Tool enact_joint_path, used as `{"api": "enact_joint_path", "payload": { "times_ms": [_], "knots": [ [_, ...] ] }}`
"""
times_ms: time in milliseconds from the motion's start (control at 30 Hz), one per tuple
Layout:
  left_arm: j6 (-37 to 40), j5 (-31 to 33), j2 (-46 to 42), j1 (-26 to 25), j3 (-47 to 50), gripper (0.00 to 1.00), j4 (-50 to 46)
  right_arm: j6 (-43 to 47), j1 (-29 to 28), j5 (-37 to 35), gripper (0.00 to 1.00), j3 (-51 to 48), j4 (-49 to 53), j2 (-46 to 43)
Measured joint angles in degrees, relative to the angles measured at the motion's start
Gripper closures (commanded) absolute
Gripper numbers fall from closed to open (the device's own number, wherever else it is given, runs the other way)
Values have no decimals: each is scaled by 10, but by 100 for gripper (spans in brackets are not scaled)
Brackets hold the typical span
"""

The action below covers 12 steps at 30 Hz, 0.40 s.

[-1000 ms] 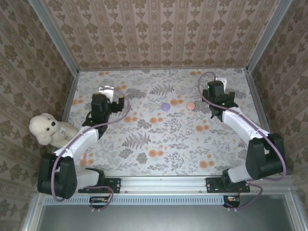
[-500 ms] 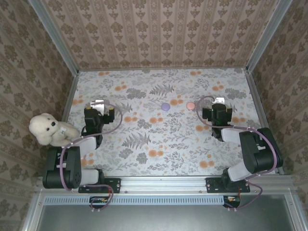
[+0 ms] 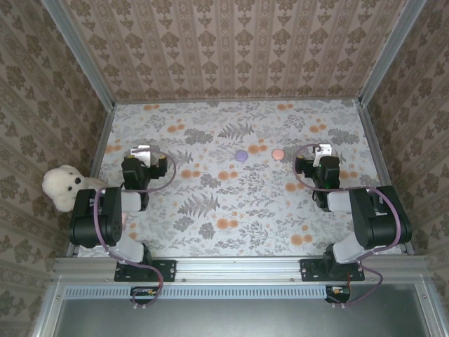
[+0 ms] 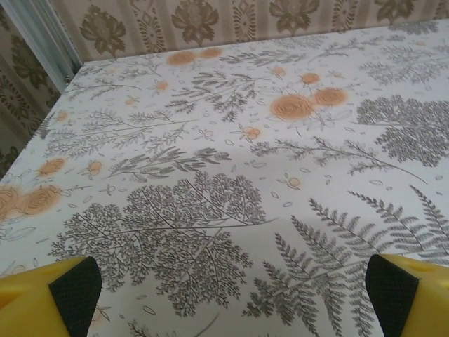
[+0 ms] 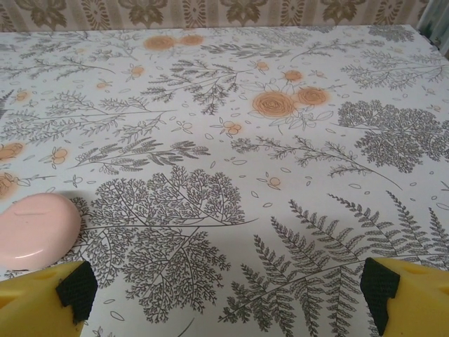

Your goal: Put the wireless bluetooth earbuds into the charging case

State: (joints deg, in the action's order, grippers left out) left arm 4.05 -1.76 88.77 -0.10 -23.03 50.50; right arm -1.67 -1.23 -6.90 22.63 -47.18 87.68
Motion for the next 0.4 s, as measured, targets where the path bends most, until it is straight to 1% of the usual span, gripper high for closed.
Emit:
{"api": "enact_joint_path", "payload": {
  "times_ms": [400],
  "knots": [
    [-3, 0, 0, 1, 0, 0, -19, 0, 1, 12, 0, 4, -2, 1]
  ]
}}
